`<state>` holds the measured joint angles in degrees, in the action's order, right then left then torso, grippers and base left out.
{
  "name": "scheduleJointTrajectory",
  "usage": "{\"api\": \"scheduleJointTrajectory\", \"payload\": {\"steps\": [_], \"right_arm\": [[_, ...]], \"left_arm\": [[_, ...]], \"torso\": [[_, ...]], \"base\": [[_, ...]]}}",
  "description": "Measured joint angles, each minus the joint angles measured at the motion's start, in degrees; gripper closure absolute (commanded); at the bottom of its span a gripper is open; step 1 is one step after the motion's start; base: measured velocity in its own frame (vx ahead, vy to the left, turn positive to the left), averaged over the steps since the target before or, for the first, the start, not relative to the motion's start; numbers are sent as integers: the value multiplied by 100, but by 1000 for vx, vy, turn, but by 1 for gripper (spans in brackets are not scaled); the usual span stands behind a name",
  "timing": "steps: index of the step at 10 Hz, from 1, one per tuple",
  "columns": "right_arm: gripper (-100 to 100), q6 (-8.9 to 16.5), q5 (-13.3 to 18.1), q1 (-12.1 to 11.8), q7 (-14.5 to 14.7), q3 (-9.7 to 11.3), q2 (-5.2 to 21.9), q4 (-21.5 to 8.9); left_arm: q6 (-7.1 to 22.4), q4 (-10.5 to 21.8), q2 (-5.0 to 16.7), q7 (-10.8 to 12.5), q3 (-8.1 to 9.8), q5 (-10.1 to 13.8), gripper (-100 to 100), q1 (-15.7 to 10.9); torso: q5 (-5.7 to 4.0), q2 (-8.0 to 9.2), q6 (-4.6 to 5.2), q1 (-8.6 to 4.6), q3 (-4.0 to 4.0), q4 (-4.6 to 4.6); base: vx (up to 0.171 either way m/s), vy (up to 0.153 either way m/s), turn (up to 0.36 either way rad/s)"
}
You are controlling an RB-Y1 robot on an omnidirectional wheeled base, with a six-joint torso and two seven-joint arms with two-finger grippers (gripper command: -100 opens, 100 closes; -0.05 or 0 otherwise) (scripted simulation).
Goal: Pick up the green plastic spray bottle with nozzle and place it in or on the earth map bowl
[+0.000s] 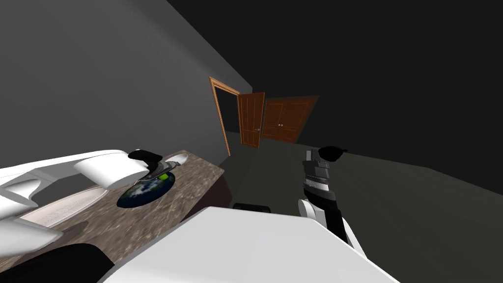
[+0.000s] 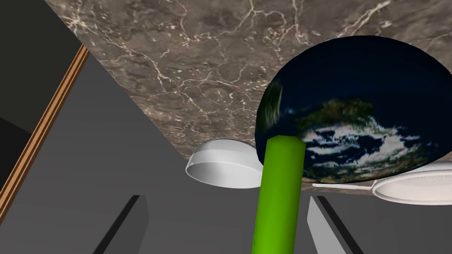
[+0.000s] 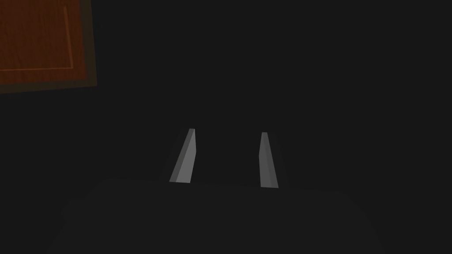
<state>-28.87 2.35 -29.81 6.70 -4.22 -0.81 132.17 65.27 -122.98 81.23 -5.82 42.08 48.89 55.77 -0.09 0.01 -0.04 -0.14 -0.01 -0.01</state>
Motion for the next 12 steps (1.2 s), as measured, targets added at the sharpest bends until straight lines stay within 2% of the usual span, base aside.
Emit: {"api": "scheduleJointTrajectory", "payload": {"steps": [2,4,6,8,10,11,12], "right_arm": [[0,0,0,0,0,0,0,0],[0,0,0,1,0,1,-1,0],[0,0,0,0,0,0,0,0],[0,0,0,0,0,0,0,0],[0,0,0,1,0,1,0,0],[0,0,0,0,0,0,0,0],[0,0,0,0,0,0,0,0]], "left_arm": [[-1,20,8,5,-314,-21,-100,-57],[-297,383,327,-25,-645,278,-100,-380],[-388,679,602,-17,-998,351,-100,-704],[-348,715,649,-25,-1285,380,-100,-781],[-626,1033,966,0,-1620,631,-100,-1102],[-716,1233,1162,0,-1812,696,-100,-1294],[-739,1334,1236,-1,-1987,708,-100,-1429]], "torso": [[3,-10,-1,8,-6,-3],[-5,17,1,-19,9,3],[0,5,-1,1,3,1],[3,-7,-2,9,-4,-2],[-4,20,0,-17,12,5],[-4,13,-1,-12,8,4],[-1,3,-2,-2,2,1]], "base": [[-27,-25,-53],[-73,-51,-30],[-12,2,5],[-34,-18,-47],[-72,-51,-34],[-14,-14,5],[0,0,0]]}}
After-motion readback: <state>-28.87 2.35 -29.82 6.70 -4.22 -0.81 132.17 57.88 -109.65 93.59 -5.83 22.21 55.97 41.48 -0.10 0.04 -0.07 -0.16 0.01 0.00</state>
